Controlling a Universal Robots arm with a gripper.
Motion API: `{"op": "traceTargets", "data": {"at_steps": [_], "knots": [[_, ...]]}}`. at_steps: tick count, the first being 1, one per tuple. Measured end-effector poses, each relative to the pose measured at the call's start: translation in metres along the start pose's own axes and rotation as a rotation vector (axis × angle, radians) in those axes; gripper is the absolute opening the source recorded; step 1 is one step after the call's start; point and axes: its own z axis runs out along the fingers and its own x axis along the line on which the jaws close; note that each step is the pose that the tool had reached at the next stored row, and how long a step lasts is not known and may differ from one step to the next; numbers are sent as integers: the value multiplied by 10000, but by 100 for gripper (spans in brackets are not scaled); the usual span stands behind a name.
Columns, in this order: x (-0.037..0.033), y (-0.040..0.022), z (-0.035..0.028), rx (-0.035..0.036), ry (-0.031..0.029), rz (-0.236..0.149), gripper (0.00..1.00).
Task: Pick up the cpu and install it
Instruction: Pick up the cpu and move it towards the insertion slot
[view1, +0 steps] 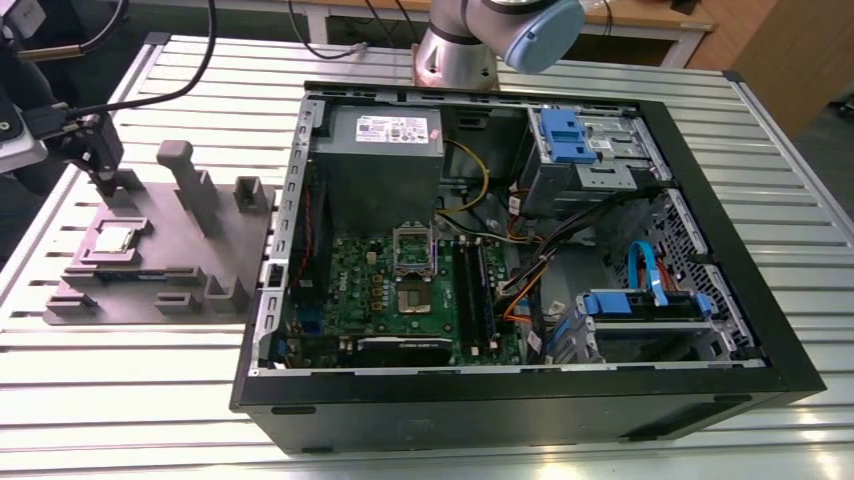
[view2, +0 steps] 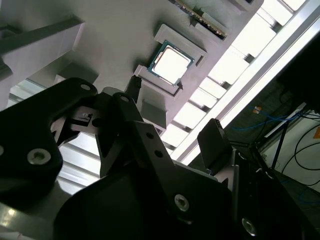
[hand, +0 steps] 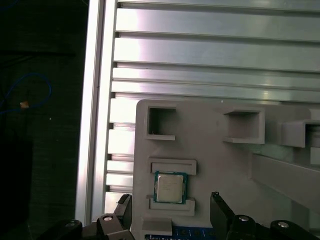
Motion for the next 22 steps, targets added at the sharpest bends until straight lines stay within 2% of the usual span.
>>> {"op": "traceTargets", "data": {"at_steps": [7, 15, 22], "knots": [[-1, -3, 33, 1, 2, -59, 72], [-2, -9, 153, 2, 4, -67, 72], [-3, -13, 224, 1, 4, -67, 72]]}}
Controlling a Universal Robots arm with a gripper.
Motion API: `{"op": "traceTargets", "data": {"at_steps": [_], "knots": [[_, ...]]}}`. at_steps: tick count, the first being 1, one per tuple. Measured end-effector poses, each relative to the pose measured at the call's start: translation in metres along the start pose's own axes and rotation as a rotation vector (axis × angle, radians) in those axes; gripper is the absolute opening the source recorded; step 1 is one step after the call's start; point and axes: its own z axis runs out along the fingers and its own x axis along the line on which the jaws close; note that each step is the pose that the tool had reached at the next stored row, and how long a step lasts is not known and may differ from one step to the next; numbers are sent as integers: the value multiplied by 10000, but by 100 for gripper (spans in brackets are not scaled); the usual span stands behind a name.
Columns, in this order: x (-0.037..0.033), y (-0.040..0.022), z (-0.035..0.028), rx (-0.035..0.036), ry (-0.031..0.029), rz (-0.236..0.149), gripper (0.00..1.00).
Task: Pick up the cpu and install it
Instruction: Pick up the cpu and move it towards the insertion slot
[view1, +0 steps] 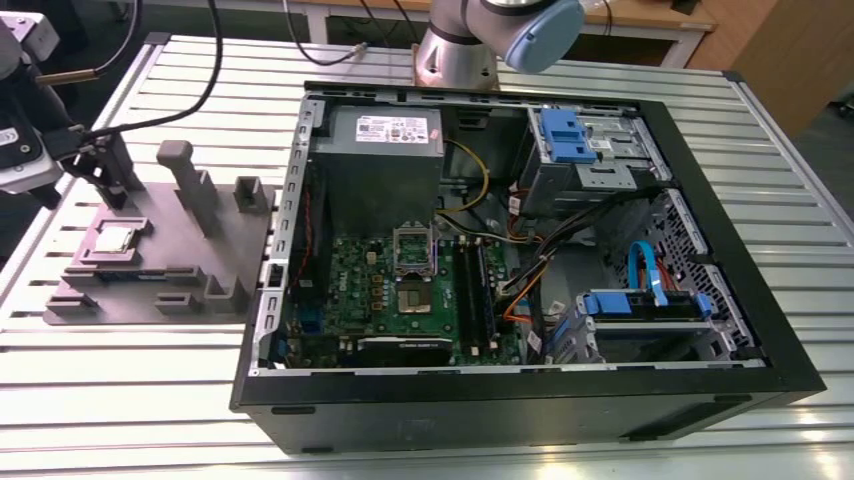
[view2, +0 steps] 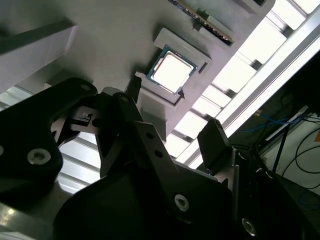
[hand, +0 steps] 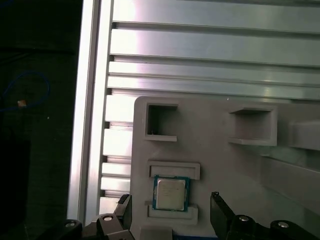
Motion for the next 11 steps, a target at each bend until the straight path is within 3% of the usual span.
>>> {"op": "traceTargets", "data": {"at_steps": [11], "knots": [[-1, -2, 43, -1, 0, 0, 72]]}}
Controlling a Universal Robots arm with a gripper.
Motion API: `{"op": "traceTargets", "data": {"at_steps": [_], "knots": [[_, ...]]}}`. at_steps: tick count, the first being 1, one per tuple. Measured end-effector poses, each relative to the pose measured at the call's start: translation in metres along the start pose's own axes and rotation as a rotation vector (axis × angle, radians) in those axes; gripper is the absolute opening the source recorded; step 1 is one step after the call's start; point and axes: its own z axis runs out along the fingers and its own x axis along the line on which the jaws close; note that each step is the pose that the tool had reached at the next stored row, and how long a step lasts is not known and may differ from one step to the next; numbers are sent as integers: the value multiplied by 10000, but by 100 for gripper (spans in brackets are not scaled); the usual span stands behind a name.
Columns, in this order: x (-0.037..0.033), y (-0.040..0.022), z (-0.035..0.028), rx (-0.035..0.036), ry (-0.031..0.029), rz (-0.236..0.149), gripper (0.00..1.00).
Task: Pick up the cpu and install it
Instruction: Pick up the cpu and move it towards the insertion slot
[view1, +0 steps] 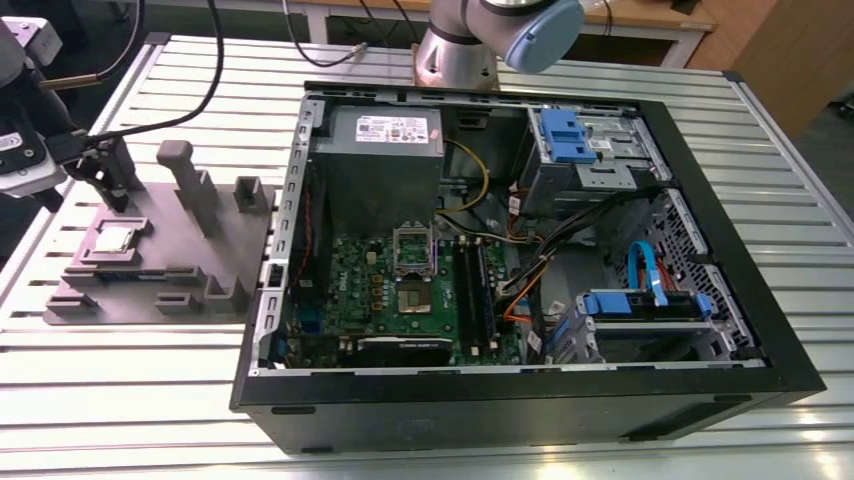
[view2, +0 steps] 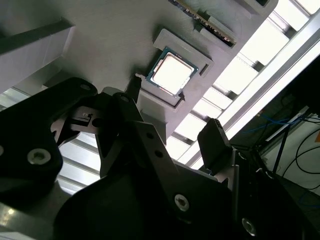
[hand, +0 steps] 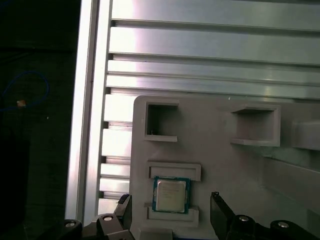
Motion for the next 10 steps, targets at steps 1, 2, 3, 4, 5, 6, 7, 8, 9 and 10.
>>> {"op": "traceTargets", "data": {"at_steps": [1, 2, 3, 4, 5, 6, 7, 8, 9, 10], "knots": [[0, 0, 2, -1, -1, 0, 72], [0, 0, 4, -1, -1, 0, 72], [0, -1, 6, 0, 0, 0, 72], [0, -2, 8, 0, 0, 0, 72], [0, -4, 11, 0, 0, -1, 72], [0, -5, 14, -1, 0, 0, 72], [0, -6, 20, -1, -2, 0, 72], [0, -6, 26, -1, -1, 1, 72], [0, -7, 31, 0, 0, 1, 72], [0, -7, 36, 0, 0, 0, 72]]}}
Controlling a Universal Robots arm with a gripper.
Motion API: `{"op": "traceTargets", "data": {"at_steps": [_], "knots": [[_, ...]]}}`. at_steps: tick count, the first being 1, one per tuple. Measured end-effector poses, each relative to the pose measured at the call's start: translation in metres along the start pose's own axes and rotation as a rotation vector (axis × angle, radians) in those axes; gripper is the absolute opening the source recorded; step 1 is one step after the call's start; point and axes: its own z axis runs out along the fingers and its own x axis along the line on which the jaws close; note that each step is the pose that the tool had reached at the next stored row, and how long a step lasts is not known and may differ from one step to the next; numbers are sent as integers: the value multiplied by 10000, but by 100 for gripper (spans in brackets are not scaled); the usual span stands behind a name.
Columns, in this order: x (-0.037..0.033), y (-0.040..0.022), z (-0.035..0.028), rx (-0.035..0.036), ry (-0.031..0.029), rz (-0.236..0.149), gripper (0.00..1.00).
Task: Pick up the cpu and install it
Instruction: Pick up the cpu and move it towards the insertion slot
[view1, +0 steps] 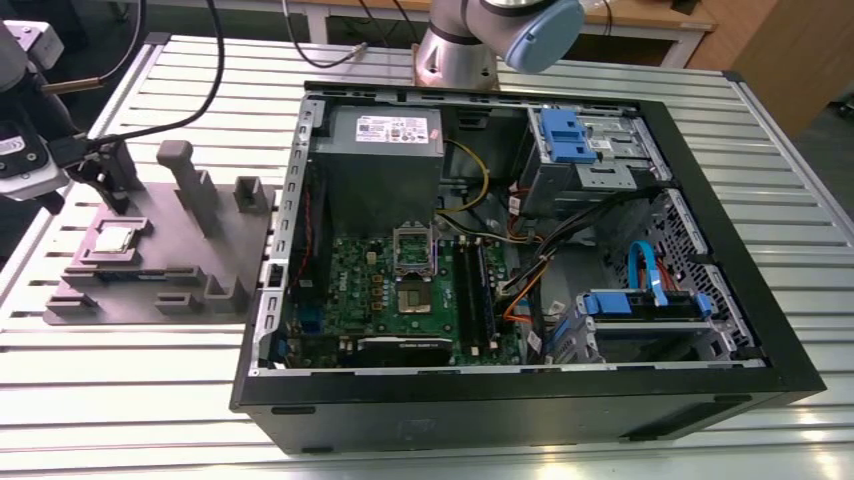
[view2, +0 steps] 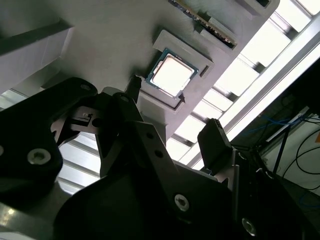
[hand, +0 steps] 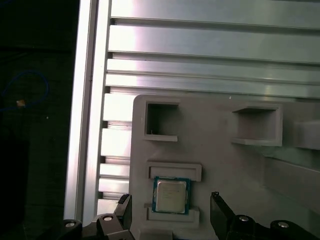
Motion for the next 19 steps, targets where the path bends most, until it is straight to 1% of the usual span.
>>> {"op": "traceTargets", "data": {"at_steps": [4, 10, 17, 19], "knots": [[-1, -1, 23, 0, 0, -1, 72], [-1, -12, 81, 0, 1, -1, 72], [-3, -50, 127, -2, -2, 11, 72], [-15, -60, 138, 1, -1, 22, 72]]}}
